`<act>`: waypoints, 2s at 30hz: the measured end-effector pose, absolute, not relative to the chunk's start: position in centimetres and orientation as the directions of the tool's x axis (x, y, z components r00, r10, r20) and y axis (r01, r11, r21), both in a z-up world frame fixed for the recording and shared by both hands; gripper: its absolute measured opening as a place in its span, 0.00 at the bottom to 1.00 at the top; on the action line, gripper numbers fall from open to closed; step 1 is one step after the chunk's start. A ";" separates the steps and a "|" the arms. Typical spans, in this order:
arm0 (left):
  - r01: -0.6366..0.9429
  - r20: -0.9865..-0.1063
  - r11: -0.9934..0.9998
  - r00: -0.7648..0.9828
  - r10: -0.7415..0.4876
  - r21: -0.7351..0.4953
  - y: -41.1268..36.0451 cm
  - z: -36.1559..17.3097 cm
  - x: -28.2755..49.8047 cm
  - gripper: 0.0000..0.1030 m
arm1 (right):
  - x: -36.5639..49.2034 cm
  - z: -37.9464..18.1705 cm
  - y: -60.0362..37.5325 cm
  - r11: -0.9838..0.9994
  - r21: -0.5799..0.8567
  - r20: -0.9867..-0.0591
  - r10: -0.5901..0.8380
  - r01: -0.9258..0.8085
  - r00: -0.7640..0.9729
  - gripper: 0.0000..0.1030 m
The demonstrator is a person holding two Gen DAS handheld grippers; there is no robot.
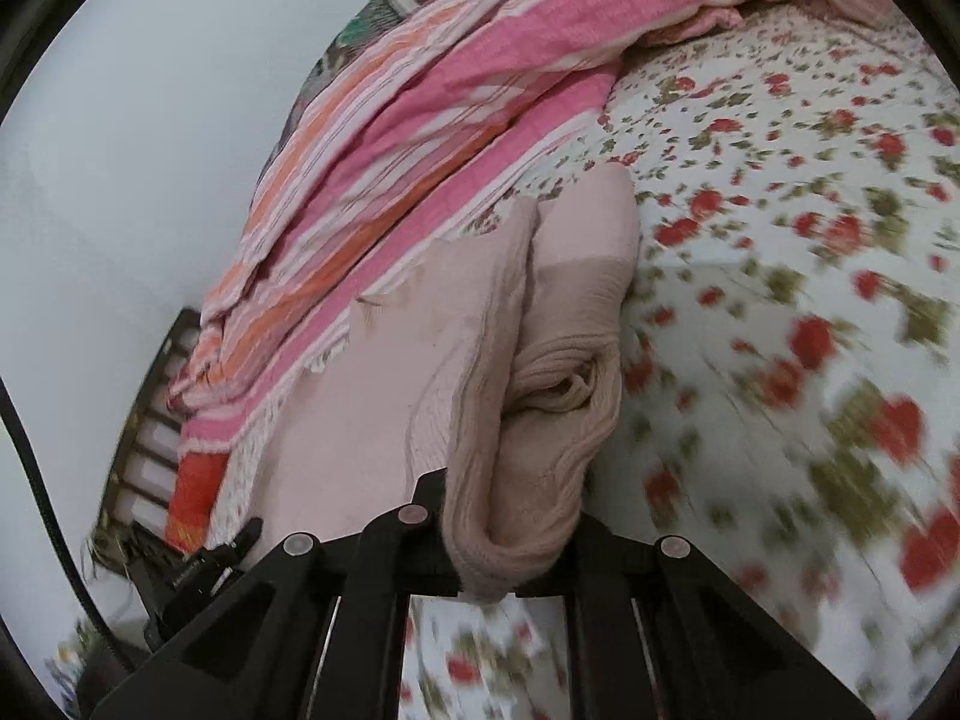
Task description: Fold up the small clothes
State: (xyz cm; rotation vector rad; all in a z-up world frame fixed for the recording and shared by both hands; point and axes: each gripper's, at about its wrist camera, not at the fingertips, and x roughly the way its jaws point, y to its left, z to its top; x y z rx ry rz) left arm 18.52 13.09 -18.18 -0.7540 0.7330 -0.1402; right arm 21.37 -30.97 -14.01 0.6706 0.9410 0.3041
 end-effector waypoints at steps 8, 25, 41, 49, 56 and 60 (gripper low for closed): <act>-0.095 -0.577 0.786 0.733 -0.360 -0.611 11.3 -17.9 13.8 0.12 | 15.7 -13.0 -32.0 0.818 0.575 -0.680 0.475 0.004 0.559 0.08; -0.087 -0.624 0.919 0.758 -0.190 -0.385 12.0 -14.8 18.8 0.51 | 15.9 -7.7 -27.4 0.967 0.243 -0.692 0.226 -0.074 0.686 0.36; -0.054 -0.611 0.921 0.763 -0.211 -0.385 16.2 -16.8 21.7 0.65 | 26.2 -13.5 -14.6 0.986 0.069 -0.866 0.134 -0.152 0.481 0.37; -0.069 -0.608 0.915 0.766 -0.207 -0.398 17.6 -18.3 22.4 0.65 | 32.3 -15.1 -13.8 0.993 0.080 -0.905 0.111 -0.091 0.412 0.38; -0.070 -0.616 0.932 0.768 -0.177 -0.356 17.1 -18.5 22.5 0.65 | 32.9 -15.4 -13.9 0.991 0.077 -0.888 0.118 -0.110 0.445 0.39; -0.064 -0.615 0.931 0.767 -0.184 -0.359 17.2 -18.6 22.4 0.66 | 31.9 -15.0 -13.3 0.990 0.032 -0.887 0.092 -0.139 0.453 0.38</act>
